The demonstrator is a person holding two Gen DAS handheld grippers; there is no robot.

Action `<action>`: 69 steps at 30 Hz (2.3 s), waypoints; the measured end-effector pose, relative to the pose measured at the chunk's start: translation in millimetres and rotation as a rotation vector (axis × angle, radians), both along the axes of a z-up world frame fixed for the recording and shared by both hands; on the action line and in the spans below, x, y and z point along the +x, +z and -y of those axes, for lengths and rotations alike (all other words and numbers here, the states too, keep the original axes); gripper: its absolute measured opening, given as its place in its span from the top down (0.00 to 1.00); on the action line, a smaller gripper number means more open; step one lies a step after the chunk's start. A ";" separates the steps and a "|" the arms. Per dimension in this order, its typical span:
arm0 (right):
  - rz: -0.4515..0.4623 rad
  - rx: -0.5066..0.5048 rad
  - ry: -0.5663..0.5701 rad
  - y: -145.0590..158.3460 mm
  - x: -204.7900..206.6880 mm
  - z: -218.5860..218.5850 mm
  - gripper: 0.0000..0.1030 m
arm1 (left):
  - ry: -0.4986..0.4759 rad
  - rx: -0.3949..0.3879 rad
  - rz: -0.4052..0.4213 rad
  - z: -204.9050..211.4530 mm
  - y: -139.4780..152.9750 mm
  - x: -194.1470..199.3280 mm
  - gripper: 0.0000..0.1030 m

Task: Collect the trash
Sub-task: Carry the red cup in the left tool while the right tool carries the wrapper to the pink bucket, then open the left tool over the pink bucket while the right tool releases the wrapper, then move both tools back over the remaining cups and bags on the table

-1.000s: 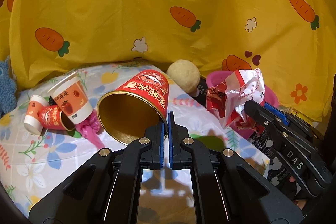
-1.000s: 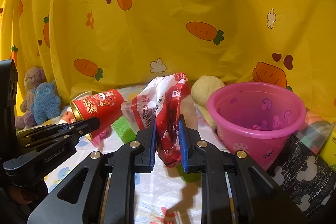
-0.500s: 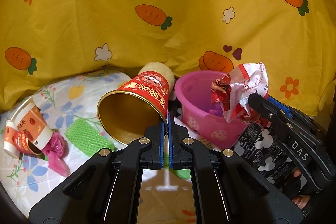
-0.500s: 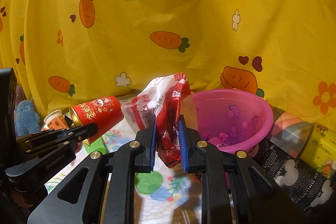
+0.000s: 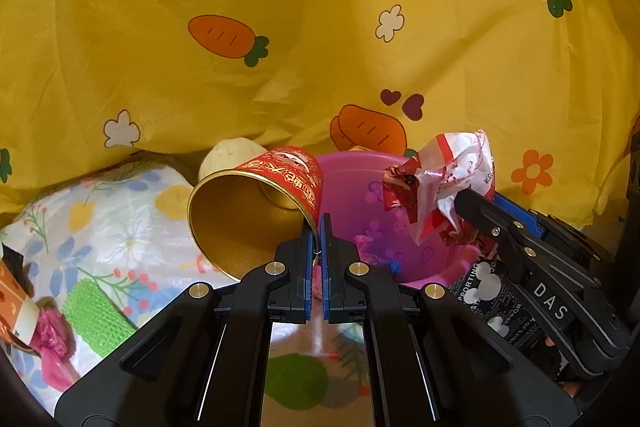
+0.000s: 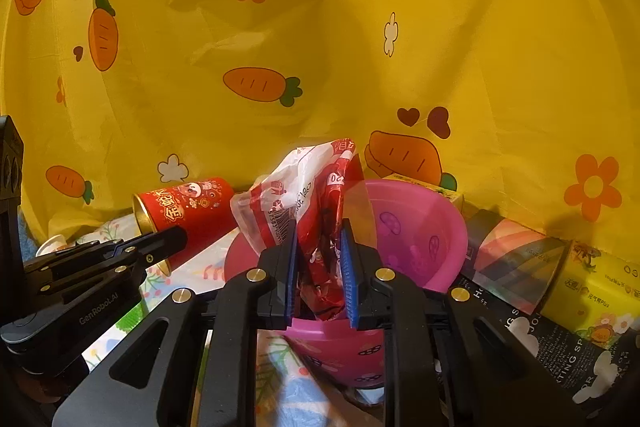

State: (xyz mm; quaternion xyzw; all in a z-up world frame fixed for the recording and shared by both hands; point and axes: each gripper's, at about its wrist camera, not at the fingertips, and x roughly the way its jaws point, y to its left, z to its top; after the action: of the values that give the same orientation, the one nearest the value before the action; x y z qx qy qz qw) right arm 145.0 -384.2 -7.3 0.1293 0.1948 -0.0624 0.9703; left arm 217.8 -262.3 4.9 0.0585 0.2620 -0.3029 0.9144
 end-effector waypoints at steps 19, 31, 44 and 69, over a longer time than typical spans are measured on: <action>-0.061 0.002 -0.055 -21.9 26.9 20.8 0.79 | -0.089 -0.003 -0.070 39.2 -26.5 30.5 0.98; -0.069 0.004 -0.059 -27.4 33.3 24.5 0.78 | -0.126 -0.035 -0.116 45.4 -35.0 40.3 0.95; -0.084 0.009 -0.063 -33.6 37.1 27.6 0.72 | -0.099 -0.089 -0.147 22.4 -37.9 46.1 0.51; -0.046 -0.017 -0.068 -26.8 -2.8 -11.5 0.15 | 0.311 -0.017 0.020 -97.8 -18.8 -14.8 0.06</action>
State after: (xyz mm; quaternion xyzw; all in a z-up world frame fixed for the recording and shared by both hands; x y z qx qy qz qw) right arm 142.2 -372.7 -34.1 0.1263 0.2123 -0.1001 0.9638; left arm 203.1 -164.5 -13.8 0.0123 0.2563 -0.1594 0.9533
